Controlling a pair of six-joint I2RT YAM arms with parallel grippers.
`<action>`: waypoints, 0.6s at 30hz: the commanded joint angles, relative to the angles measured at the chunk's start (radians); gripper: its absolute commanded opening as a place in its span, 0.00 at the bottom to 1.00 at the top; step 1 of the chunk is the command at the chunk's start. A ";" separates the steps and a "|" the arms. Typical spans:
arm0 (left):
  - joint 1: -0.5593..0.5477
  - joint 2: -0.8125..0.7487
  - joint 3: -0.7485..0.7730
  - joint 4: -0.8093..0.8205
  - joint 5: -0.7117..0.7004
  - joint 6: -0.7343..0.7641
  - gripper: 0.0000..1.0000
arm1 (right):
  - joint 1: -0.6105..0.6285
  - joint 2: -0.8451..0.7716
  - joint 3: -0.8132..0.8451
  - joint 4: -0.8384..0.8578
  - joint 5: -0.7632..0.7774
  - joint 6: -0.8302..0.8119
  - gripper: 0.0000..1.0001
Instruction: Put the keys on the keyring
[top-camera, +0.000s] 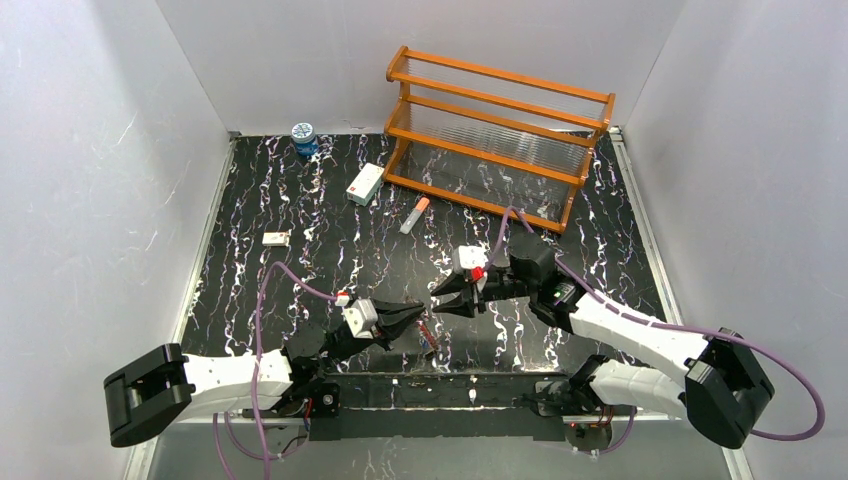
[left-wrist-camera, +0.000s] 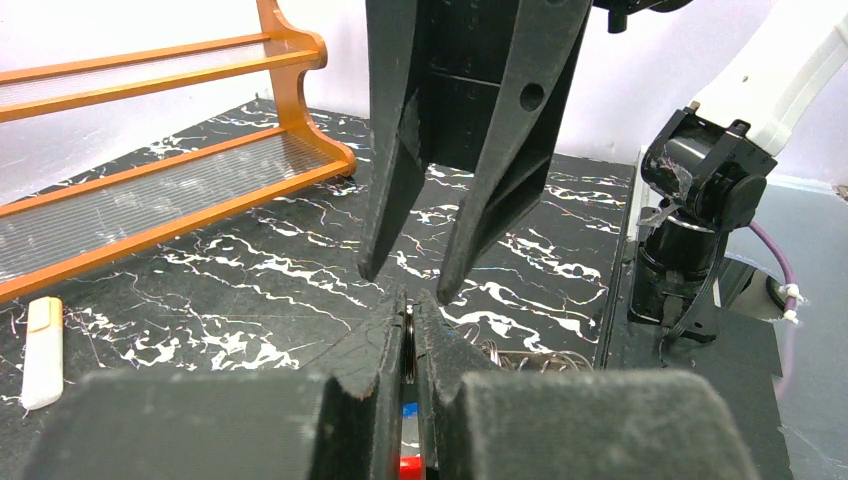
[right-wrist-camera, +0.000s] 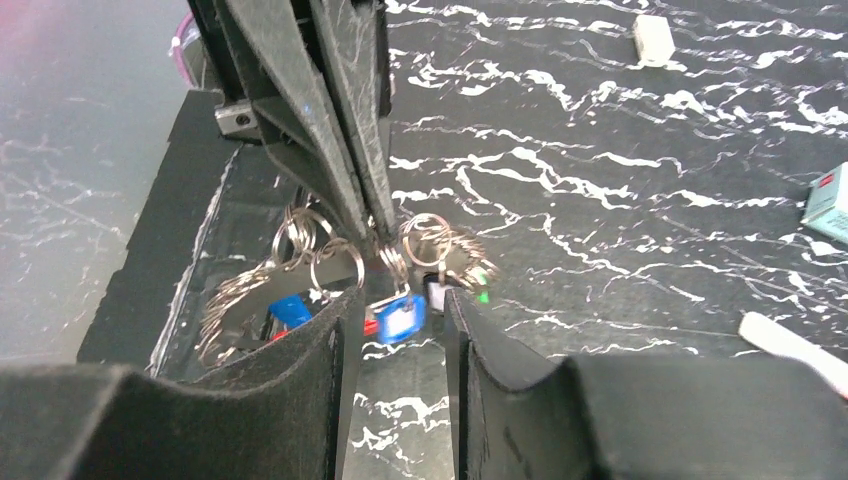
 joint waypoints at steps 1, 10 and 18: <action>0.003 -0.006 -0.035 0.073 -0.006 0.004 0.00 | 0.004 -0.017 -0.013 0.098 0.047 0.031 0.43; 0.004 -0.009 -0.034 0.073 0.000 0.003 0.00 | 0.004 0.056 -0.013 0.215 0.002 0.092 0.42; 0.004 -0.008 -0.047 0.073 -0.011 0.004 0.00 | 0.004 0.101 -0.021 0.256 -0.031 0.125 0.40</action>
